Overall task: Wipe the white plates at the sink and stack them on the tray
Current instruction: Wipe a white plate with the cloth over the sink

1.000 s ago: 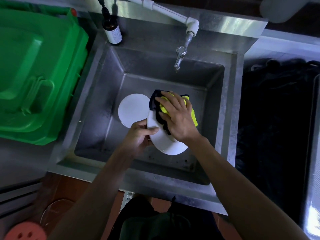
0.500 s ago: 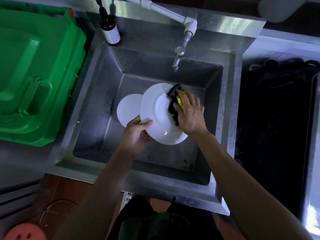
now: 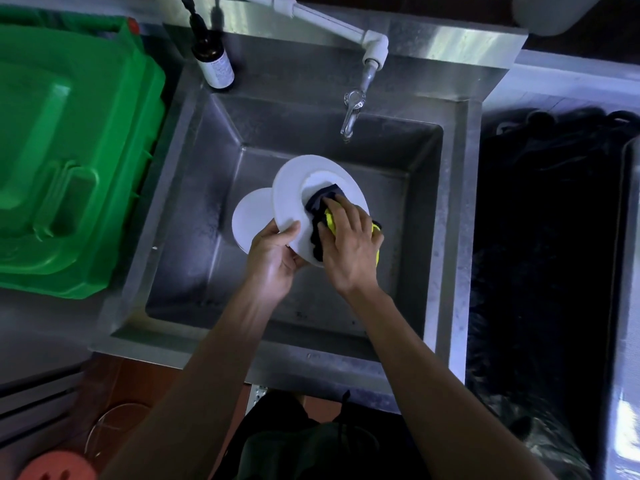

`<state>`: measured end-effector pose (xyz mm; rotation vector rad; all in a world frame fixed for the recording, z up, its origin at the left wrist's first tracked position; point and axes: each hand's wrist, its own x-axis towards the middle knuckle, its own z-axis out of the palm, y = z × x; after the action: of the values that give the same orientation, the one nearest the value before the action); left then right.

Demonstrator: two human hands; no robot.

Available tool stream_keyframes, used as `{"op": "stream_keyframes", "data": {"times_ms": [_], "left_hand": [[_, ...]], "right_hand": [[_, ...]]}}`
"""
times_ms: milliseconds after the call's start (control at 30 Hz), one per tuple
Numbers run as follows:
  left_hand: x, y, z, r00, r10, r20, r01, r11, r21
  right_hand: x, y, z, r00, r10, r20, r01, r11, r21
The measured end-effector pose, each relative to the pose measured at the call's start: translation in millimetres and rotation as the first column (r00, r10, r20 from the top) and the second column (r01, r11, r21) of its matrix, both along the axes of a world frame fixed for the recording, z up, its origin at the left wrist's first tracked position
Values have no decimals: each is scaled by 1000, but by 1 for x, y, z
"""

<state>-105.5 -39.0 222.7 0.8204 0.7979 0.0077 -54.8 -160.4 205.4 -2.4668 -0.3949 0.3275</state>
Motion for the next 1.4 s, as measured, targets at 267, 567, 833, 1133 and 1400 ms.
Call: {"op": "stream_keyframes", "data": {"times_ms": [267,567,833,1133,1400], "left_hand": [[7,-2,-4,991,134,9,-132,983,-126],[-9,19,-11,988,151,-12,-150,966,-212],[-29,45,-13,996,-58,70,70,980,-184],[-37,72,-7,935,-333,123,343,937,-72],[-32,86,6,876,-481,26,479,876,60]], "right_hand": [[-31,13,1,997,19,77,-20,1000,11],[-20,-14,-13,989,-132,-63,140,979,150],[6,-31,-10,981,-157,-111,179,955,236],[34,-29,10,985,-141,-99,159,965,208],[31,-14,21,997,-80,-11,80,993,87]]}}
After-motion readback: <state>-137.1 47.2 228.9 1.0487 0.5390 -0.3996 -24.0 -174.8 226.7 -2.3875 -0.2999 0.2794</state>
